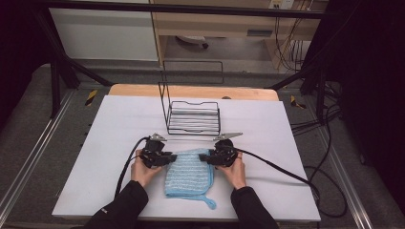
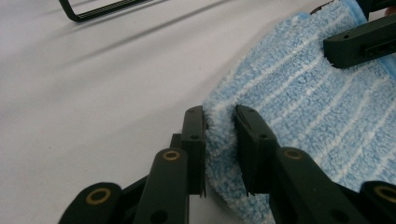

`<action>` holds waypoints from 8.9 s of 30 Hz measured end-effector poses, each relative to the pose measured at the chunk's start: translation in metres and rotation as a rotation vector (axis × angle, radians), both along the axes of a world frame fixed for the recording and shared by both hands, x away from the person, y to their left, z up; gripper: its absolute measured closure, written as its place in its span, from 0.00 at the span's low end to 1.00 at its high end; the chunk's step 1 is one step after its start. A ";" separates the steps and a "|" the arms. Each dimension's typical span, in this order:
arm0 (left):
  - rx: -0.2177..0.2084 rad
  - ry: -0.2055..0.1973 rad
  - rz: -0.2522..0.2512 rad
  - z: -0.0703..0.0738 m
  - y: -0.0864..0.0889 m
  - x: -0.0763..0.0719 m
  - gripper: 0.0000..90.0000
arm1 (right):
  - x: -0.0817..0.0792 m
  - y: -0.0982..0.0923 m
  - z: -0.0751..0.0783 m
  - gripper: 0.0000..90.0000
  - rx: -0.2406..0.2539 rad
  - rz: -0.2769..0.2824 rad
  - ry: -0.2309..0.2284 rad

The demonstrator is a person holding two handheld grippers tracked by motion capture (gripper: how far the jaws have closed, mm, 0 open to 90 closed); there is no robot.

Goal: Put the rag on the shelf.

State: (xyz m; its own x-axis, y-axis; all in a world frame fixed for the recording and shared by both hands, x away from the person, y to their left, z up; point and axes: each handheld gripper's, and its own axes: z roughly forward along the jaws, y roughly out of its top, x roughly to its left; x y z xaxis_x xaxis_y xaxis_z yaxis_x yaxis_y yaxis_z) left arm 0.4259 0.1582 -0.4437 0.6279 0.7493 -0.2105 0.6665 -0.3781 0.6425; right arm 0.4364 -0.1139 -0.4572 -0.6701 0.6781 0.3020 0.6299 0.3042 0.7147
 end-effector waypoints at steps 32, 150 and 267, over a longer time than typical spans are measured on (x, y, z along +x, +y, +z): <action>-0.117 -0.086 -0.012 0.025 0.013 -0.014 0.90 | -0.013 -0.002 0.017 0.87 0.113 -0.018 0.040; -0.493 -0.762 0.138 0.285 0.002 0.020 0.90 | -0.003 0.000 0.302 0.88 0.296 -0.221 -0.808; -0.315 -0.596 -0.077 0.199 0.016 0.033 0.88 | 0.012 -0.022 0.228 0.54 0.203 -0.050 -0.615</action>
State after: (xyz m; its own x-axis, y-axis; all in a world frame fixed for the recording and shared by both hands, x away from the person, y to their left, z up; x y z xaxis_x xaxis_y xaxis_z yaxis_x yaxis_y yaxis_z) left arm 0.4585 0.1746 -0.2449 0.7532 0.6576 -0.0128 0.1431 -0.1449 0.9790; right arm 0.4485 -0.1362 -0.2296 -0.7308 0.6826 -0.0011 0.0976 0.1061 0.9895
